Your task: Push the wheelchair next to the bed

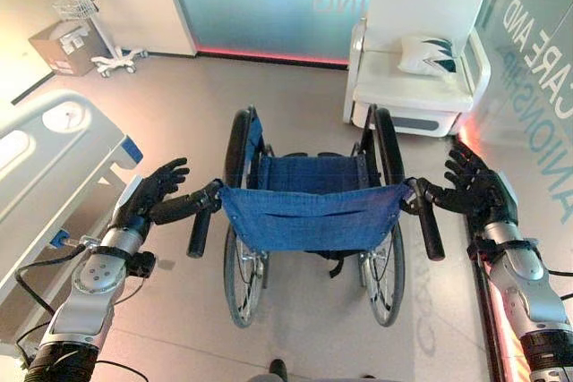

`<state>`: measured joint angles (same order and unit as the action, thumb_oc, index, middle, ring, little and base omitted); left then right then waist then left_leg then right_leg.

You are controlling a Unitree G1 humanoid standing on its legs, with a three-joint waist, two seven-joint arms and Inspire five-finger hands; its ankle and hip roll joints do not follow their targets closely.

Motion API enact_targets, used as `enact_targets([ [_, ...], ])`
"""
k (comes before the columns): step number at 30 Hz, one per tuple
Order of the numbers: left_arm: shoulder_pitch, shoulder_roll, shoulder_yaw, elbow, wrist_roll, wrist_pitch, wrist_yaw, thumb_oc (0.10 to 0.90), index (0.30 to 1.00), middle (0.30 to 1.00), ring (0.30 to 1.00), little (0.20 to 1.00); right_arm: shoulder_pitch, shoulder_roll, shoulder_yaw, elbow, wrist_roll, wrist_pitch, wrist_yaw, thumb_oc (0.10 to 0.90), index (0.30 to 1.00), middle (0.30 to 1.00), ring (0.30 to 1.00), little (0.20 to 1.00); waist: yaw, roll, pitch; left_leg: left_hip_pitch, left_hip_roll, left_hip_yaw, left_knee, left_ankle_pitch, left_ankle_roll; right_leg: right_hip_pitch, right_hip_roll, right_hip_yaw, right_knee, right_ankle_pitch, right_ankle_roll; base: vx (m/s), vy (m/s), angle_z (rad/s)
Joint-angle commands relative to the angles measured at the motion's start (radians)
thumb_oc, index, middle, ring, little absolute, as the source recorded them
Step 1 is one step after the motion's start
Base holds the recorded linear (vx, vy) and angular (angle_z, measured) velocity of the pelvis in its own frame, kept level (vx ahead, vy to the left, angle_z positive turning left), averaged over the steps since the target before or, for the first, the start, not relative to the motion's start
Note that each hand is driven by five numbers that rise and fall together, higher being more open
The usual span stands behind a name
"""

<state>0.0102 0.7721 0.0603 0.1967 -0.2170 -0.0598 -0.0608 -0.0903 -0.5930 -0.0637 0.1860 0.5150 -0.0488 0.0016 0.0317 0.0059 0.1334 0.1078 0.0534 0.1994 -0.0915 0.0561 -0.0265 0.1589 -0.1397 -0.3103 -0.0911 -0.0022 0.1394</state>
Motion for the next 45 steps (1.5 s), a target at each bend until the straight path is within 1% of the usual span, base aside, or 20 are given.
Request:
enact_targets([
  [1, -0.1, 0.125, 0.015, -0.047, 0.081, -0.006, 0.068, 0.8, 0.9, 0.9, 0.9, 0.9, -0.087, -0.118, 0.032, -0.092, -0.045, -0.013, 0.058, 0.8, 0.9, 0.9, 0.9, 0.9, 0.008, -0.016, -0.041, 0.037, -0.036, 0.016, 0.004, -0.061, 0.007, 0.006, 0.019, 0.005, 0.004, 0.047, -0.023, 0.0, 0.0, 0.0],
  [5, -0.114, 0.12, -0.022, -0.053, 0.114, 0.045, 0.053, 0.8, 0.9, 0.9, 0.9, 0.9, -0.097, -0.116, 0.079, -0.087, -0.071, 0.035, 0.085, 0.8, 0.9, 0.9, 0.9, 0.9, 0.01, -0.018, -0.037, 0.036, -0.035, 0.016, 0.004, -0.058, 0.006, 0.004, 0.019, 0.003, 0.004, 0.051, -0.022, 0.0, 0.0, 0.0],
  [7, -0.116, 0.114, -0.033, -0.062, 0.13, 0.064, 0.046, 0.8, 0.9, 0.9, 0.9, 0.9, -0.098, -0.114, 0.088, -0.088, -0.079, 0.047, 0.09, 0.8, 0.9, 0.9, 0.9, 0.9, 0.009, -0.019, -0.036, 0.036, -0.035, 0.016, 0.004, -0.057, 0.007, 0.003, 0.018, 0.003, 0.004, 0.052, -0.021, 0.0, 0.0, 0.0],
  [9, -0.129, 0.108, -0.067, -0.059, 0.174, 0.086, 0.025, 0.8, 0.9, 0.9, 0.9, 0.9, -0.11, -0.112, 0.113, -0.078, -0.108, 0.065, 0.09, 0.8, 0.9, 0.9, 0.9, 0.9, 0.01, -0.02, -0.036, 0.035, -0.035, 0.016, 0.004, -0.056, 0.007, 0.003, 0.018, 0.004, 0.004, 0.054, -0.02, 0.0, 0.0, 0.0],
  [13, -0.162, 0.101, -0.122, -0.049, 0.175, 0.112, -0.007, 0.8, 0.9, 0.9, 0.9, 0.9, -0.151, -0.121, 0.151, -0.049, -0.157, 0.088, 0.067, 0.8, 0.9, 0.9, 0.9, 0.9, 0.009, -0.021, -0.032, 0.034, -0.036, 0.014, 0.004, -0.055, 0.007, 0.002, 0.018, 0.006, 0.004, 0.056, -0.02, 0.0, 0.0, 0.0],
  [14, -0.172, 0.098, -0.135, -0.044, 0.171, 0.115, -0.014, 0.8, 0.9, 0.9, 0.9, 0.9, -0.164, -0.123, 0.161, -0.041, -0.151, 0.095, 0.065, 0.8, 0.9, 0.9, 0.9, 0.9, 0.01, -0.021, -0.032, 0.034, -0.036, 0.014, 0.004, -0.055, 0.007, 0.002, 0.018, 0.006, 0.004, 0.056, -0.019, 0.0, 0.0, 0.0],
  [17, -0.185, 0.096, -0.154, -0.034, 0.178, 0.13, -0.034, 0.8, 0.9, 0.9, 0.9, 0.9, -0.187, -0.122, 0.176, -0.026, -0.154, 0.102, 0.068, 0.8, 0.9, 0.9, 0.9, 0.9, 0.011, -0.019, -0.032, 0.035, -0.037, 0.013, 0.004, -0.054, 0.007, 0.003, 0.019, 0.007, 0.004, 0.057, -0.019, 0.0, 0.0, 0.0],
  [19, -0.186, 0.109, -0.165, -0.03, 0.213, 0.147, -0.056, 0.8, 0.9, 0.9, 0.9, 0.9, -0.193, -0.122, 0.185, -0.026, -0.157, 0.104, 0.068, 0.8, 0.9, 0.9, 0.9, 0.9, 0.012, -0.017, -0.031, 0.035, -0.037, 0.013, 0.004, -0.053, 0.006, 0.002, 0.018, 0.007, 0.004, 0.058, -0.018, 0.0, 0.0, 0.0],
  [22, -0.181, 0.126, -0.175, -0.033, 0.254, 0.175, -0.075, 0.8, 0.9, 0.9, 0.9, 0.9, -0.193, -0.125, 0.179, -0.045, -0.14, 0.082, 0.039, 0.8, 0.9, 0.9, 0.9, 0.9, 0.012, -0.016, -0.028, 0.035, -0.035, 0.017, 0.004, -0.053, 0.006, 0.002, 0.018, 0.005, 0.004, 0.06, -0.017, 0.0, 0.0, 0.0],
  [23, -0.181, 0.127, -0.176, -0.032, 0.256, 0.176, -0.075, 0.8, 0.9, 0.9, 0.9, 0.9, -0.194, -0.125, 0.179, -0.046, -0.14, 0.082, 0.038, 0.8, 0.9, 0.9, 0.9, 0.9, 0.012, -0.016, -0.028, 0.035, -0.035, 0.017, 0.004, -0.053, 0.006, 0.002, 0.018, 0.005, 0.004, 0.06, -0.017, 0.0, 0.0, 0.0],
  [24, -0.183, 0.133, -0.184, -0.022, 0.283, 0.192, -0.086, 0.8, 0.9, 0.9, 0.9, 0.9, -0.204, -0.121, 0.175, -0.056, -0.139, 0.078, 0.023, 0.8, 0.9, 0.9, 0.9, 0.9, 0.012, -0.015, -0.027, 0.034, -0.036, 0.017, 0.004, -0.054, 0.006, 0.002, 0.019, 0.006, 0.004, 0.059, -0.017, 0.0, 0.0, 0.0],
  [25, -0.183, 0.136, -0.187, -0.017, 0.285, 0.2, -0.093, 0.8, 0.9, 0.9, 0.9, 0.9, -0.205, -0.119, 0.173, -0.061, -0.142, 0.08, 0.023, 0.8, 0.9, 0.9, 0.9, 0.9, 0.011, -0.015, -0.028, 0.034, -0.037, 0.016, 0.004, -0.054, 0.007, 0.001, 0.019, 0.007, 0.004, 0.059, -0.017, 0.0, 0.0, 0.0],
  [26, -0.183, 0.136, -0.192, -0.007, 0.298, 0.222, -0.102, 0.8, 0.9, 0.9, 0.9, 0.9, -0.205, -0.118, 0.168, -0.071, -0.156, 0.089, 0.029, 0.8, 0.9, 0.9, 0.9, 0.9, 0.009, -0.014, -0.028, 0.034, -0.037, 0.016, 0.004, -0.055, 0.007, 0.0, 0.019, 0.009, 0.004, 0.059, -0.016, 0.0, 0.0, 0.0],
  [29, -0.184, 0.142, -0.203, 0.028, 0.333, 0.241, -0.106, 0.8, 0.9, 0.9, 0.9, 0.9, -0.203, -0.133, 0.164, -0.087, -0.219, 0.145, 0.04, 0.8, 0.9, 0.9, 0.9, 0.9, 0.004, -0.013, -0.028, 0.034, -0.039, 0.019, 0.004, -0.056, 0.007, -0.004, 0.02, 0.014, 0.004, 0.06, -0.014, 0.0, 0.0, 0.0],
  [31, -0.182, 0.155, -0.209, 0.052, 0.358, 0.258, -0.106, 0.8, 0.9, 0.9, 0.9, 0.9, -0.195, -0.171, 0.17, -0.087, -0.296, 0.196, 0.039, 0.8, 0.9, 0.9, 0.9, 0.9, -0.002, -0.013, -0.028, 0.034, -0.038, 0.021, 0.004, -0.054, 0.006, -0.006, 0.02, 0.019, 0.004, 0.062, -0.012, 0.0, 0.0, 0.0],
  [35, -0.185, 0.162, -0.215, 0.092, 0.378, 0.266, -0.105, 0.8, 0.9, 0.9, 0.9, 0.9, -0.19, -0.206, 0.167, -0.072, -0.379, 0.25, 0.041, 0.8, 0.9, 0.9, 0.9, 0.9, -0.011, -0.016, -0.026, 0.035, -0.037, 0.027, 0.004, -0.054, 0.006, -0.009, 0.023, 0.027, 0.004, 0.062, -0.011, 0.0, 0.0, 0.0],
  [36, -0.187, 0.162, -0.218, 0.098, 0.384, 0.273, -0.105, 0.8, 0.9, 0.9, 0.9, 0.9, -0.191, -0.213, 0.169, -0.068, -0.426, 0.279, 0.042, 0.8, 0.9, 0.9, 0.9, 0.9, -0.012, -0.017, -0.025, 0.035, -0.037, 0.027, 0.004, -0.054, 0.007, -0.009, 0.024, 0.029, 0.004, 0.062, -0.011, 0.0, 0.0, 0.0],
  [40, -0.187, 0.165, -0.215, 0.108, 0.418, 0.301, -0.112, 0.8, 0.9, 0.9, 0.9, 0.9, -0.19, -0.244, 0.171, -0.06, -0.537, 0.333, 0.06, 0.8, 0.9, 0.9, 0.9, 0.9, -0.014, -0.019, -0.022, 0.037, -0.036, 0.028, 0.004, -0.054, 0.007, -0.008, 0.025, 0.033, 0.004, 0.062, -0.009, 0.0, 0.0, 0.0],
  [43, -0.178, 0.176, -0.202, 0.106, 0.433, 0.32, -0.106, 0.8, 0.9, 0.9, 0.9, 0.9, -0.189, -0.263, 0.164, -0.082, -0.597, 0.367, 0.035, 0.8, 0.9, 0.9, 0.9, 0.9, -0.015, -0.02, -0.018, 0.038, -0.037, 0.027, 0.004, -0.054, 0.007, -0.008, 0.027, 0.037, 0.004, 0.063, -0.009, 0.0, 0.0, 0.0],
  [45, -0.166, 0.179, -0.187, 0.101, 0.445, 0.336, -0.098, 0.8, 0.9, 0.9, 0.9, 0.9, -0.19, -0.269, 0.151, -0.095, -0.65, 0.388, -0.004, 0.8, 0.9, 0.9, 0.9, 0.9, -0.015, -0.02, -0.015, 0.039, -0.037, 0.026, 0.004, -0.055, 0.008, -0.008, 0.028, 0.041, 0.004, 0.062, -0.009, -0.01, -0.001, -0.03],
])
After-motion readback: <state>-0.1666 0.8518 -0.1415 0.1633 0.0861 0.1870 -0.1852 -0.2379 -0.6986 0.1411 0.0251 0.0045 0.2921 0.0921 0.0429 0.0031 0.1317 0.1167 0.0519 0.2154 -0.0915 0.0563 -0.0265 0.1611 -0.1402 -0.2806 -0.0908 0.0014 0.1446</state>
